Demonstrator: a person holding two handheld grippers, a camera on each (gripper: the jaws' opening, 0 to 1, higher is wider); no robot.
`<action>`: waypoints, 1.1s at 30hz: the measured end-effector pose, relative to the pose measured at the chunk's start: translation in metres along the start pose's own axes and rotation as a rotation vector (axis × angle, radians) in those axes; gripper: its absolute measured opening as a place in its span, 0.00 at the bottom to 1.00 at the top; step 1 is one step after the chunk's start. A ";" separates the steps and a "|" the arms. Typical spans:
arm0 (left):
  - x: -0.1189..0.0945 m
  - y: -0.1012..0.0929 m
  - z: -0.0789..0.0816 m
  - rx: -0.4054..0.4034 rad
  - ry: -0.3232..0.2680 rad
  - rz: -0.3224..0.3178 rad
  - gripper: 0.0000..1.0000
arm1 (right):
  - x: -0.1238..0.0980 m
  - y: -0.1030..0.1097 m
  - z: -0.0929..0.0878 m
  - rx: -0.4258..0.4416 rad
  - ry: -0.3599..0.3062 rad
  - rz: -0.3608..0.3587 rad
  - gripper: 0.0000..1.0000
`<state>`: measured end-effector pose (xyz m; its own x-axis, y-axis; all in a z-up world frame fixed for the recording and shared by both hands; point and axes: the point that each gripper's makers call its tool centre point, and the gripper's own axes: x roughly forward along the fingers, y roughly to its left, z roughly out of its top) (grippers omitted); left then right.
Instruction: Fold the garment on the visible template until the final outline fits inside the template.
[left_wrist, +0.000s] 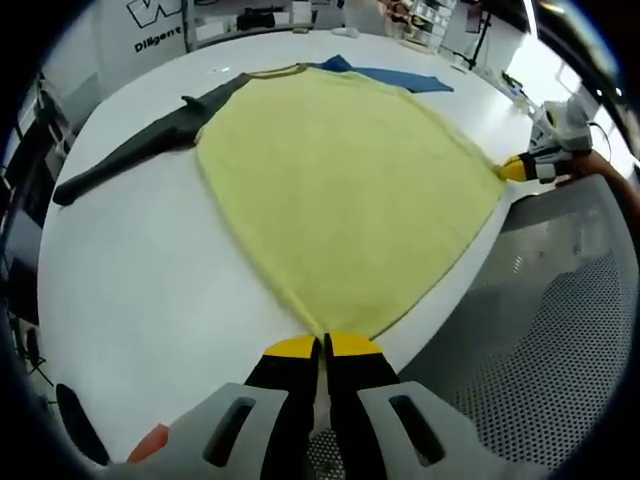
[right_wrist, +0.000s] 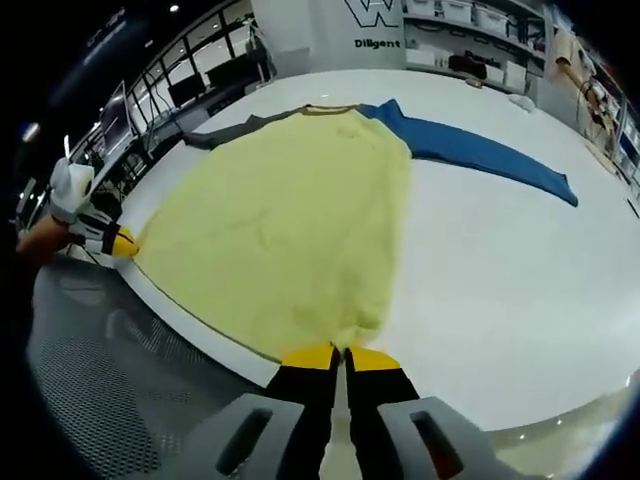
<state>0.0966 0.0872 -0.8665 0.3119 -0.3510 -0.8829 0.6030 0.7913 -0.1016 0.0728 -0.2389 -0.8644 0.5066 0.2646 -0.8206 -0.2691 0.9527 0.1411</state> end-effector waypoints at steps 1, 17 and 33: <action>0.000 0.000 0.000 0.000 0.000 0.000 0.00 | 0.000 -0.002 -0.001 -0.002 0.002 -0.007 0.02; -0.001 -0.003 -0.001 0.008 -0.001 -0.005 0.08 | -0.003 -0.008 -0.010 -0.029 0.028 -0.047 0.03; -0.011 0.002 -0.009 -0.007 0.011 0.006 0.11 | -0.007 -0.009 -0.006 -0.027 0.014 -0.043 0.04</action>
<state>0.0876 0.0975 -0.8608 0.3078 -0.3405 -0.8885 0.5958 0.7970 -0.0990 0.0665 -0.2502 -0.8635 0.5071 0.2209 -0.8331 -0.2696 0.9587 0.0901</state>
